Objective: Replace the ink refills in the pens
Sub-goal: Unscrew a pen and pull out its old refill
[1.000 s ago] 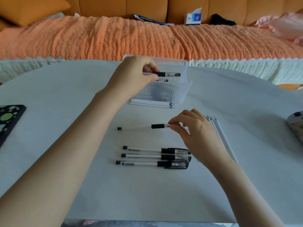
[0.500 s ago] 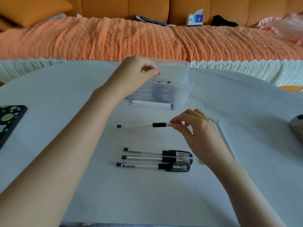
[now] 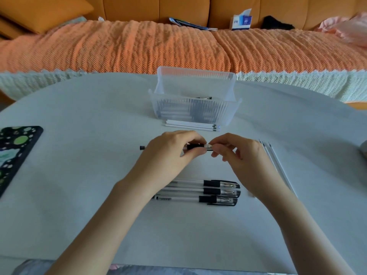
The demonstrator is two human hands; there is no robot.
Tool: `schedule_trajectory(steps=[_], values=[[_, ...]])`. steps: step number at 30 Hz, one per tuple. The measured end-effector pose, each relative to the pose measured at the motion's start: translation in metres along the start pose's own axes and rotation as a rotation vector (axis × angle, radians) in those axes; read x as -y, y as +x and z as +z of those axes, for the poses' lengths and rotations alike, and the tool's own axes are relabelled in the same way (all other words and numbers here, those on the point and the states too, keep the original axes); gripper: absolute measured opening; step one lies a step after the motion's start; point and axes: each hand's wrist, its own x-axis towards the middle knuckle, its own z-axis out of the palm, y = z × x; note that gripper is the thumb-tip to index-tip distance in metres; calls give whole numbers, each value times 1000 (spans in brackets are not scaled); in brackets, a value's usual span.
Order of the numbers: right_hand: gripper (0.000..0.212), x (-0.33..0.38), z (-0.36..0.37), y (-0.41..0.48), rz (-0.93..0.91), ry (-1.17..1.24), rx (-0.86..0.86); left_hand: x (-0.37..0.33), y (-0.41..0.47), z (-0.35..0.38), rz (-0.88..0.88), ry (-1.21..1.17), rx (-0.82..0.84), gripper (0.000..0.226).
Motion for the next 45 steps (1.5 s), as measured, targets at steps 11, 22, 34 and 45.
schedule_trajectory(steps=[11, 22, 34, 45], values=[[19, 2, -4, 0, 4, 6, 73, -3, -8, 9, -33, 128, -89, 22], [13, 3, -10, -4, 48, -17, 66, 2, -10, 4, -92, 149, -2, 26], [8, -7, -7, -6, 16, -174, 223, 7, -7, -4, -88, 189, 55, 16], [5, 6, -2, -4, 0, 1, 68, 6, -7, 0, 2, 105, 23, 13]])
